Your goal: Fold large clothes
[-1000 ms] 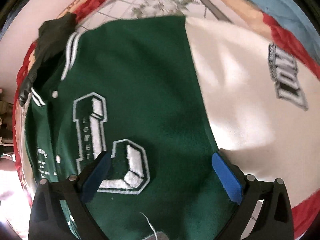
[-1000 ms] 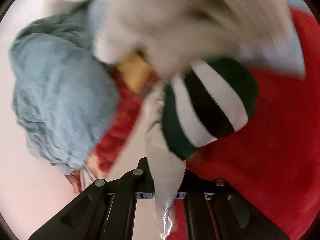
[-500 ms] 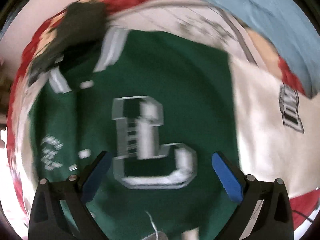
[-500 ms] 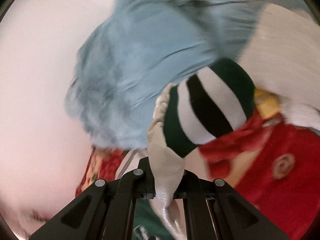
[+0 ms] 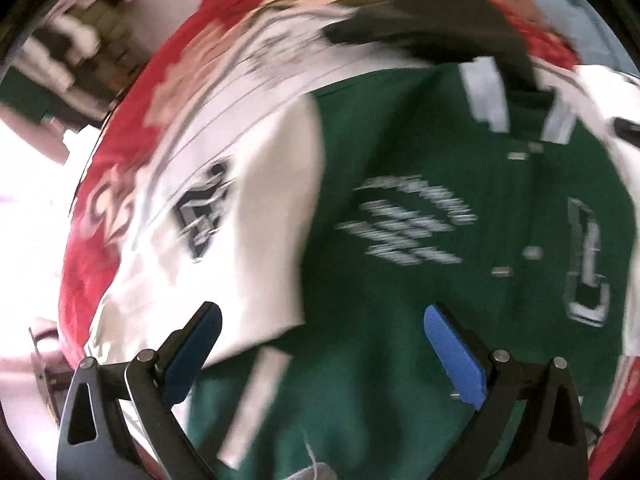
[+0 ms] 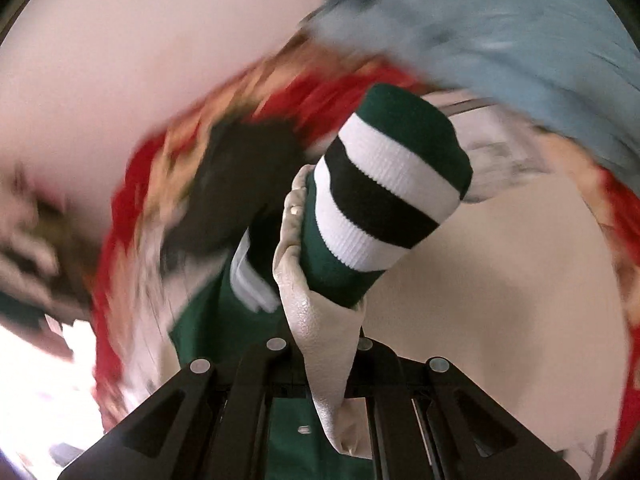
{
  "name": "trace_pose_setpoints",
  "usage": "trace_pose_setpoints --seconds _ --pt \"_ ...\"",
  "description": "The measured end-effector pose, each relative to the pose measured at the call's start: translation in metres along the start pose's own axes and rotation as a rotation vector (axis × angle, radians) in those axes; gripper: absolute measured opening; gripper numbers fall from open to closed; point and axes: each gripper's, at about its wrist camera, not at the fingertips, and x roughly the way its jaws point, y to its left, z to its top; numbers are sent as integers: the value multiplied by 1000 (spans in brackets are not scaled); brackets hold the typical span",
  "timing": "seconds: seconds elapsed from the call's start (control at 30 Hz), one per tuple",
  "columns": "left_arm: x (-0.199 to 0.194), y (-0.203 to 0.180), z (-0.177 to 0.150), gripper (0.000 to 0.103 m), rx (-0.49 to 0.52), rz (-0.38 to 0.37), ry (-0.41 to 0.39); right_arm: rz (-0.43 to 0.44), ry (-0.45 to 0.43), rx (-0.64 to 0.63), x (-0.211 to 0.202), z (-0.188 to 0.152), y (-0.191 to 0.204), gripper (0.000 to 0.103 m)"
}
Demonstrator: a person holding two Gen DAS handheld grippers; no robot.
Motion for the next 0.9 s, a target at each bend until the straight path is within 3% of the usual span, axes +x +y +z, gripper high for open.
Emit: trace_pose_setpoints --seconds 0.13,0.2,0.27,0.3,0.43,0.5,0.63,0.77,0.9 --pt "26 44 -1 103 -40 18 27 -63 117 -281 87 -59 101 4" --pt "36 57 -1 103 -42 23 33 -115 158 -408 117 -92 132 5" --pt "40 67 1 103 -42 11 34 -151 272 -484 148 -121 150 19" --pt "41 71 1 103 -40 10 34 -149 307 -476 152 -128 145 25" --pt "39 103 -5 103 -86 -40 56 47 367 -304 111 -133 126 56" --pt "39 122 -14 103 -142 -82 97 104 365 -227 74 -137 109 58" --pt "48 178 -44 103 -309 -154 191 76 398 -88 22 -148 73 59" --pt "67 243 -85 103 -536 -234 257 5 416 -29 12 -165 63 59" --pt "106 299 -131 101 -855 -327 334 -35 463 63 14 -187 44 59"
